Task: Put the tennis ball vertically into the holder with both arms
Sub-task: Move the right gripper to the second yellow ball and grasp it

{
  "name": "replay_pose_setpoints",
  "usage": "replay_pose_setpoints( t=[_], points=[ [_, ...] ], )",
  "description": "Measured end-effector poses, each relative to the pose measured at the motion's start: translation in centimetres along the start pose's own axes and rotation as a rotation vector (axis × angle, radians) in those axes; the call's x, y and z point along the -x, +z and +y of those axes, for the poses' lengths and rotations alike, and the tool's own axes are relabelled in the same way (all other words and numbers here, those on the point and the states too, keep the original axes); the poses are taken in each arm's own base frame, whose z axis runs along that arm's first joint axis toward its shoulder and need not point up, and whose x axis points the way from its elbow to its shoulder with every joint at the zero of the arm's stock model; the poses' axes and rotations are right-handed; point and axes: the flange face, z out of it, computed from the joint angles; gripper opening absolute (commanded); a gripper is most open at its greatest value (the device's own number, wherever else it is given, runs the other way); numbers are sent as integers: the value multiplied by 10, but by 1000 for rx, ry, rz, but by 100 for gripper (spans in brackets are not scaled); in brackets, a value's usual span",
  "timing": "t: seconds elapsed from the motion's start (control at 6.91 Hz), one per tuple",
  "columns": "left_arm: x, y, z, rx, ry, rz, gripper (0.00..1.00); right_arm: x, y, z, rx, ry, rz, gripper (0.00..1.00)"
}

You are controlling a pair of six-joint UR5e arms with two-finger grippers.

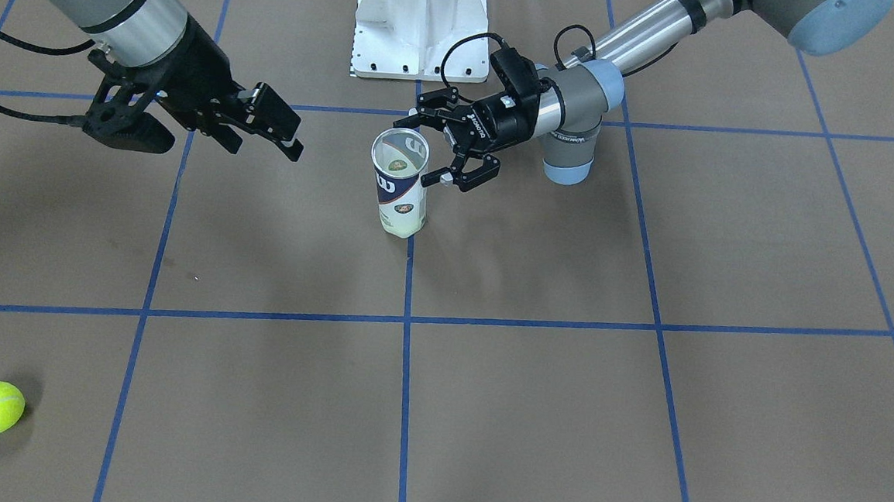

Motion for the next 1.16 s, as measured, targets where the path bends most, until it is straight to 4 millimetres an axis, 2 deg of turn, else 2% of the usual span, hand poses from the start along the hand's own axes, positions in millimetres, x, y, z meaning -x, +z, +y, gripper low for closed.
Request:
replay_pose_setpoints(
  t=[0.29, 0.72, 1.01, 1.16],
  points=[
    [-3, 1, 1, 2, -4, 4, 99, -43, -9, -36, -17, -34, 36, 99],
    [-5, 2, 0, 1, -5, 5, 99, -92, -15, -104, -59, -68, 101, 99],
    [-5, 3, 0, 0, -5, 5, 99, -133, -12, -154, -83, -92, 169, 99],
    [-5, 3, 0, 0, -6, 5, 99, -155, -3, -184, -104, -109, 228, 99]
  ],
)
